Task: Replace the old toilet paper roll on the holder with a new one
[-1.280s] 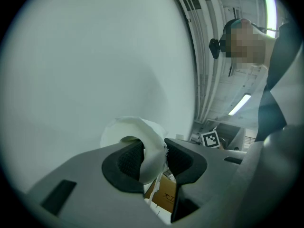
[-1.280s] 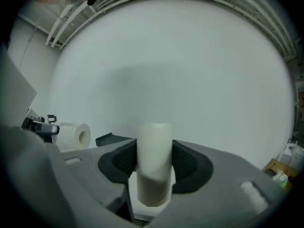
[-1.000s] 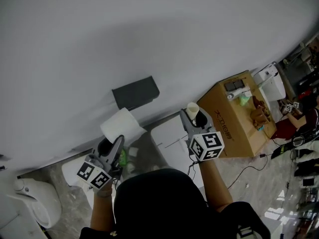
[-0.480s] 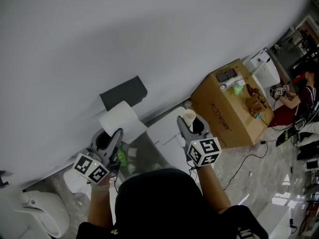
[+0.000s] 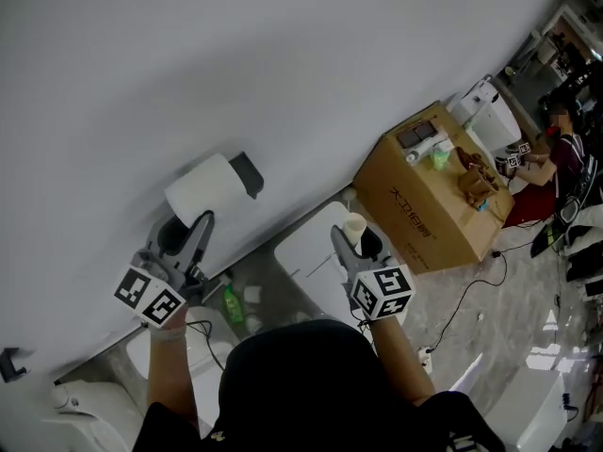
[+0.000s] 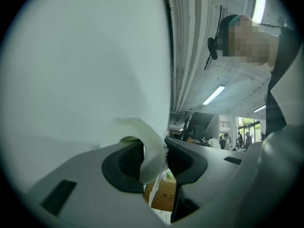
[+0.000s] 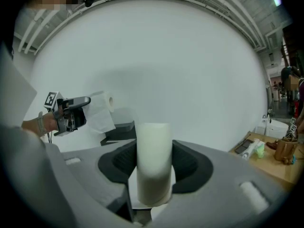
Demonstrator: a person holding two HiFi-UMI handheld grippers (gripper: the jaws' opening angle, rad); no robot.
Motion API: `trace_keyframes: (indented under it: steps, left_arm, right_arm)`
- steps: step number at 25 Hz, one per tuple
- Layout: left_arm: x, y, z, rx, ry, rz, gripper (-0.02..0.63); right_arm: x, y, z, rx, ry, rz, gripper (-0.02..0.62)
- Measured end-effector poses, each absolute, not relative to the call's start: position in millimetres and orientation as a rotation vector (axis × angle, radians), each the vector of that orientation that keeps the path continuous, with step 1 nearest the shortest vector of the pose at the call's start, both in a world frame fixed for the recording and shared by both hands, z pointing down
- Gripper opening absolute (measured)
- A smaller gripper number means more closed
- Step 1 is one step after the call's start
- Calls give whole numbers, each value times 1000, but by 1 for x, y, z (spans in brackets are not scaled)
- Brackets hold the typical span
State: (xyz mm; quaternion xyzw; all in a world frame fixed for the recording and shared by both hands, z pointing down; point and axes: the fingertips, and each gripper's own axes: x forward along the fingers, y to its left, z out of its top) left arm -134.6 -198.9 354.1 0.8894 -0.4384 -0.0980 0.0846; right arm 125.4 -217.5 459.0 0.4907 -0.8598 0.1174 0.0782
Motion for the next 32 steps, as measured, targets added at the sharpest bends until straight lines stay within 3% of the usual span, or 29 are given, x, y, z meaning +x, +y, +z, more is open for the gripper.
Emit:
trace_keyframes:
  steps: [9,32]
  left_arm:
    - [-141,-232,307,2813,-1351,-227,141]
    - [-149,-240,408,2686,-1308,-41,146]
  right_arm:
    - [132,-215,463,1500,-2557,377,195]
    - [129,-197,480,1468,-2514,410,195]
